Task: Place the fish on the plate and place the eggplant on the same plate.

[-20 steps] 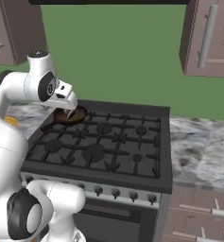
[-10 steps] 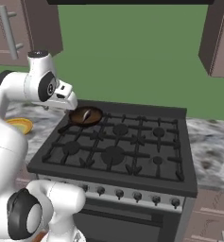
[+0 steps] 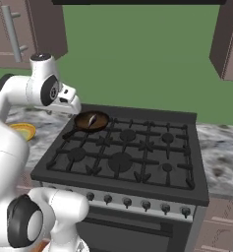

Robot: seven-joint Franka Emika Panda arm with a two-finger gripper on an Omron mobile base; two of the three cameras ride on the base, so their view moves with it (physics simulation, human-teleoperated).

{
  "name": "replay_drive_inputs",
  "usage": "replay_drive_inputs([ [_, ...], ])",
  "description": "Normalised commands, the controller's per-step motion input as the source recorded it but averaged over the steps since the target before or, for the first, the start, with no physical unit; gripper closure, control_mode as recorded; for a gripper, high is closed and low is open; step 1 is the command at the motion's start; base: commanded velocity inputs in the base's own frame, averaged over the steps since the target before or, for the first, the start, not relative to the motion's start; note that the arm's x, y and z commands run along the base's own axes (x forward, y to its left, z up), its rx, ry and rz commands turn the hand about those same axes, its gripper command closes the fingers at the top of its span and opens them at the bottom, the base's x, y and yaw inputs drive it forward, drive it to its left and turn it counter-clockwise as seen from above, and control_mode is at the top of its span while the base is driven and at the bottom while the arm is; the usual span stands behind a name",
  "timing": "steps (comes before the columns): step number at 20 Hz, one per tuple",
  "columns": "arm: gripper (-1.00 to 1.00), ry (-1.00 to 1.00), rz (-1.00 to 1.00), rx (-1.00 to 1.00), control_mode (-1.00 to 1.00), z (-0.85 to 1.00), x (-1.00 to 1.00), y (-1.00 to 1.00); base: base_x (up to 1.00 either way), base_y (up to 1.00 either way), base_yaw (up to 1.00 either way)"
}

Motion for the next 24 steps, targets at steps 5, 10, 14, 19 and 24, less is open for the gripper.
replay_drive_inputs([
  [5, -1.0, 0.0, 0.0, 0.0, -1.0, -0.09, 0.51, -0.01, 0.0, 0.0, 0.0],
  [10, -1.0, 0.04, -0.03, -0.01, -1.0, -0.38, 0.95, -0.02, 0.0, 0.0, 0.0],
  [14, -1.0, 0.15, -0.09, -0.04, -1.0, -0.2, 0.77, -0.01, 0.0, 0.0, 0.0],
  [19, -1.0, 0.03, -0.01, 0.02, -1.0, -0.34, 0.83, 0.0, 0.0, 0.0, 0.0],
  [24, -1.0, 0.0, 0.04, 0.0, -1.0, -0.24, 0.6, 0.0, 0.0, 0.0, 0.0],
])
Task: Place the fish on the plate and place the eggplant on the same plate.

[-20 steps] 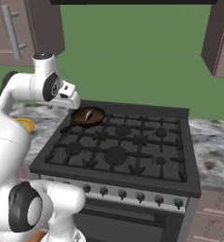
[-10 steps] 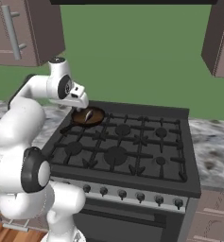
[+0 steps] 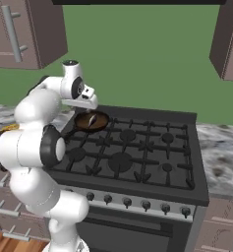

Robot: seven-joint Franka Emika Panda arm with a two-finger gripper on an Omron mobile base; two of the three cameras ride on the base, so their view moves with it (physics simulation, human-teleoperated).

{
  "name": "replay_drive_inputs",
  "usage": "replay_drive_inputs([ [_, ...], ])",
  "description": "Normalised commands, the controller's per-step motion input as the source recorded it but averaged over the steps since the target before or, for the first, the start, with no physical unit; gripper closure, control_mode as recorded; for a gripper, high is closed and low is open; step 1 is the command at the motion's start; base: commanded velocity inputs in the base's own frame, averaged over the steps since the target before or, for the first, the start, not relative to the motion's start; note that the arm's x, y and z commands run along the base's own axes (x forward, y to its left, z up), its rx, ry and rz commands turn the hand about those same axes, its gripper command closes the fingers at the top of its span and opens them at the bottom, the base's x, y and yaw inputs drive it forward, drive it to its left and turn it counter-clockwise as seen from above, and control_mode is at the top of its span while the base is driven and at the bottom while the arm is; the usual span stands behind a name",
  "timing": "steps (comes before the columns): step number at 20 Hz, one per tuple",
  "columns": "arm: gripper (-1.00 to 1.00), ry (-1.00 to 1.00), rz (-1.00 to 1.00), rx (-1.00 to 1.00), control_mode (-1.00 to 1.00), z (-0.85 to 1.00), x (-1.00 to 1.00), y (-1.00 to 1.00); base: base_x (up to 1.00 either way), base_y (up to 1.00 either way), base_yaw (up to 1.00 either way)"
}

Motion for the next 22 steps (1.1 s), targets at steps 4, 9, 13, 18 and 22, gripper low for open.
replay_drive_inputs([
  [4, -1.0, 0.0, 0.0, 0.0, -1.0, -0.23, 0.82, 0.0, 0.0, 0.0, 0.0],
  [9, -1.0, 0.0, 0.0, 0.0, -1.0, -0.13, 0.7, 0.15, 0.0, 0.0, 0.0],
  [13, -1.0, 0.0, 0.0, 0.0, -1.0, -0.25, 0.54, 0.34, 0.0, 0.0, 0.0],
  [18, -1.0, 0.0, 0.0, 0.0, -1.0, -0.31, 0.54, 0.13, 0.0, 0.0, 0.0],
  [22, -1.0, 0.0, 0.0, 0.0, -1.0, -0.3, 0.5, 0.0, 0.0, 0.0, 0.0],
])
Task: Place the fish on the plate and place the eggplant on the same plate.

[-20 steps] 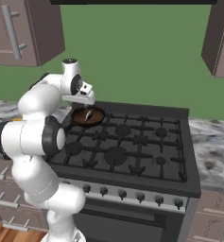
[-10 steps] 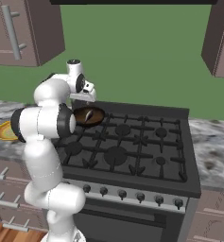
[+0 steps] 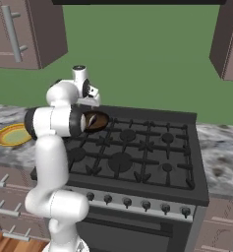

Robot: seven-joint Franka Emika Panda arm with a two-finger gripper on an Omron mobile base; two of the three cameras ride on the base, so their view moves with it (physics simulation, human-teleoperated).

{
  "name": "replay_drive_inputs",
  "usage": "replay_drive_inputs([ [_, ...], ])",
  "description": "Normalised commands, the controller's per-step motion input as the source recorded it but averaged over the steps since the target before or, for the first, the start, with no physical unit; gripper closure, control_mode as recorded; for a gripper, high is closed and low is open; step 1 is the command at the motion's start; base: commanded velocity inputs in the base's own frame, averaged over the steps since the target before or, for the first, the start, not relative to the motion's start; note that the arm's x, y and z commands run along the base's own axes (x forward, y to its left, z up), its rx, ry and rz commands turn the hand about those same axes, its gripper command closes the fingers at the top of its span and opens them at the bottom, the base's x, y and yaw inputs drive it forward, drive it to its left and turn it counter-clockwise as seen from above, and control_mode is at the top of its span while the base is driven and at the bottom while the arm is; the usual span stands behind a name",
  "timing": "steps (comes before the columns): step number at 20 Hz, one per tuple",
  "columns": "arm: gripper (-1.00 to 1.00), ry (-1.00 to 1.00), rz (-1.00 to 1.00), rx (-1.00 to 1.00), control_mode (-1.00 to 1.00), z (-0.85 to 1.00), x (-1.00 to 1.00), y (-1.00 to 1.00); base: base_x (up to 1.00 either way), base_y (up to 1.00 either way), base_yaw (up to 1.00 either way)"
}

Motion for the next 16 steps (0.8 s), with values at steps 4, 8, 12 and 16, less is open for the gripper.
replay_drive_inputs([
  [4, -1.0, 0.01, 0.0, 0.0, -1.0, -0.3, 0.55, 0.0, 0.0, 0.0, 0.0],
  [8, -1.0, 0.0, 0.0, 0.0, -1.0, -0.28, 0.47, 0.0, 0.0, 0.0, 0.0],
  [12, -1.0, 0.02, 0.0, 0.0, -1.0, -0.26, 0.17, 0.0, 0.0, 0.0, 0.0],
  [16, -1.0, 0.09, -0.02, -0.01, -1.0, -0.28, 0.0, 0.0, 0.0, 0.0, 0.0],
])
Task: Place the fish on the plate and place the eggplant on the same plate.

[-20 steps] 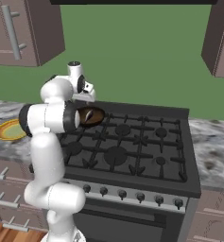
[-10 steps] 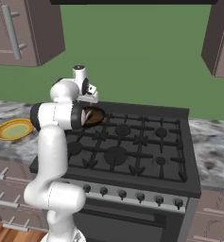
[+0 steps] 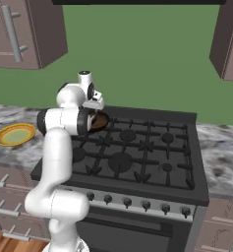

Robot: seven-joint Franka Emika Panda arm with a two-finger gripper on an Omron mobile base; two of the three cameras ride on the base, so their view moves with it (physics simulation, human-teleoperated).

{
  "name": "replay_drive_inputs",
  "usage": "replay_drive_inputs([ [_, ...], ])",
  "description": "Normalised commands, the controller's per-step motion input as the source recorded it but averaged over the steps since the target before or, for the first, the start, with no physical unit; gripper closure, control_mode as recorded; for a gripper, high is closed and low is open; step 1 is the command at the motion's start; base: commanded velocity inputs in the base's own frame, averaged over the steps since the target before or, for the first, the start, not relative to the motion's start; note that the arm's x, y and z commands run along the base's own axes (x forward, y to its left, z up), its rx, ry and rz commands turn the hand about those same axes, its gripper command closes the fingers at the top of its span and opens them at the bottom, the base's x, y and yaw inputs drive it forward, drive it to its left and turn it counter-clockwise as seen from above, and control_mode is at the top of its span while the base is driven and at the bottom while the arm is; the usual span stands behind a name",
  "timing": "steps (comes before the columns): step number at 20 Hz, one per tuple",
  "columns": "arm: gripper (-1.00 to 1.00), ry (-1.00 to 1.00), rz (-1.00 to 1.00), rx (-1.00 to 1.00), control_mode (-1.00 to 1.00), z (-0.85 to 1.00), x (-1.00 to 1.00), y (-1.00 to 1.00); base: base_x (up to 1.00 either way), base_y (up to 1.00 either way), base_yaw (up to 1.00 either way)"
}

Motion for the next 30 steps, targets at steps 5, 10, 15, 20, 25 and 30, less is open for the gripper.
replay_drive_inputs([
  [5, -1.0, 0.06, -0.01, -0.03, -1.0, -0.42, 0.0, 0.0, 0.0, 0.0, 0.0],
  [10, -1.0, 0.01, 0.0, -0.01, -1.0, -0.42, 0.0, 0.0, 0.0, 0.0, 0.0],
  [15, -1.0, 0.05, 0.0, 0.0, -1.0, -0.38, 0.0, 0.0, 0.0, 0.0, 0.0],
  [20, -1.0, 0.02, 0.0, 0.0, -1.0, -0.28, 0.04, 0.0, 0.0, 0.0, 0.0],
  [25, -1.0, 0.0, 0.0, 0.0, -1.0, -0.05, 0.02, 0.0, 0.0, 0.0, 0.0],
  [30, 1.0, 0.0, 0.0, 0.0, -1.0, 0.0, 0.0, 0.0, 0.0, 0.0, 0.0],
])
